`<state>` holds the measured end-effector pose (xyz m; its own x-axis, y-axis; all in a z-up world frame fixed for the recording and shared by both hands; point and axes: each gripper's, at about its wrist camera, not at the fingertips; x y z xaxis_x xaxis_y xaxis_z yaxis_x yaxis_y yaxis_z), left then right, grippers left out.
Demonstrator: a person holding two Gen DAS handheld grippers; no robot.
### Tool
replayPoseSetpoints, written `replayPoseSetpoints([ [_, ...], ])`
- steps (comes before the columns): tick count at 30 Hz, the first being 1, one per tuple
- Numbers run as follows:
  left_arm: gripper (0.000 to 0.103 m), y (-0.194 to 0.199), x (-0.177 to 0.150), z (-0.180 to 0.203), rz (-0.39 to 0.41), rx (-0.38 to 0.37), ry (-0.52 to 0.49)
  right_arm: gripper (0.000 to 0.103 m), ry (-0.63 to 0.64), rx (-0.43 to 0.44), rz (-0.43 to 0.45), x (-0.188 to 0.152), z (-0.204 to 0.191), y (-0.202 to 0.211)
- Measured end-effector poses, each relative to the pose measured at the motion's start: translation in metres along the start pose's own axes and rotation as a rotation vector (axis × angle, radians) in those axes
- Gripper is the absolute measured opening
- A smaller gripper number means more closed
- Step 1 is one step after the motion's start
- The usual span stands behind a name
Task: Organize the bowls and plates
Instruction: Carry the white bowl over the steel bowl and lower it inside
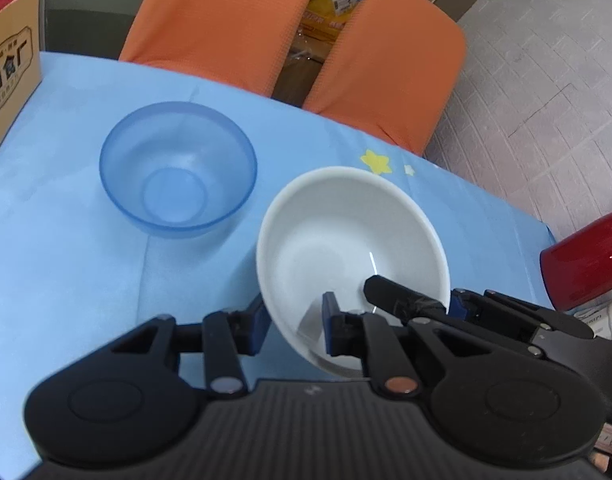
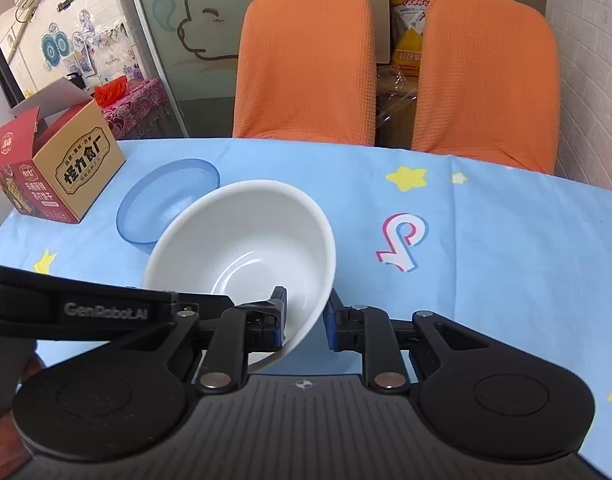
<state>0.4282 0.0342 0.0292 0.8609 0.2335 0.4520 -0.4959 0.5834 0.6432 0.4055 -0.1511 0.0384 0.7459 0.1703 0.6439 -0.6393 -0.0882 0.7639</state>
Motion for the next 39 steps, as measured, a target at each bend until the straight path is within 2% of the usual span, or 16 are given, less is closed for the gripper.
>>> replayPoseSetpoints([
  [5,0.010,0.025,-0.019,0.023,-0.003,-0.002,-0.051,0.039,-0.007,-0.005,0.017,-0.007,0.001,0.018],
  [9,0.010,0.042,-0.051,0.042,-0.013,-0.022,-0.094,0.040,-0.016,-0.009,0.055,-0.028,0.002,0.050],
  [16,0.010,0.067,-0.123,0.078,-0.039,-0.093,-0.162,0.045,-0.050,-0.073,0.132,-0.098,0.010,0.114],
  [21,0.010,0.072,-0.166,0.093,-0.095,-0.139,-0.199,0.052,-0.101,-0.147,0.183,-0.148,0.008,0.153],
  [26,0.010,0.066,-0.190,0.093,-0.141,-0.116,-0.215,0.054,-0.125,-0.189,0.183,-0.181,0.003,0.162],
  [33,0.011,0.058,-0.194,0.085,-0.148,-0.079,-0.225,0.058,-0.166,-0.161,0.154,-0.191,0.004,0.145],
  [34,0.012,0.058,-0.193,0.085,-0.144,-0.077,-0.238,0.059,-0.176,-0.151,0.155,-0.191,0.005,0.143],
  [35,0.019,0.059,-0.193,0.085,-0.144,-0.079,-0.251,0.060,-0.187,-0.135,0.158,-0.193,0.006,0.142],
  [36,0.027,0.060,-0.193,0.086,-0.150,-0.089,-0.260,0.061,-0.197,-0.125,0.161,-0.194,0.008,0.142],
  [37,0.042,0.061,-0.192,0.087,-0.156,-0.096,-0.267,0.064,-0.205,-0.121,0.166,-0.196,0.008,0.143],
  [38,0.052,0.064,-0.191,0.088,-0.157,-0.091,-0.278,0.064,-0.214,-0.116,0.174,-0.200,0.009,0.144],
  [39,0.057,0.067,-0.190,0.088,-0.157,-0.097,-0.283,0.063,-0.225,-0.113,0.182,-0.202,0.011,0.146],
])
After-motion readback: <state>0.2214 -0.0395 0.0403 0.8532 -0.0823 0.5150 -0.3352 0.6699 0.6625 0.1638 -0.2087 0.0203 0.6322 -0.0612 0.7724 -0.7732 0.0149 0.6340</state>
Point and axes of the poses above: each gripper's, at about its wrist camera, not at the fingertips, and y roughly against the way its jaws point, z to its right, x to its top, and after that the axes turned 14 degrees about -x, right-handed
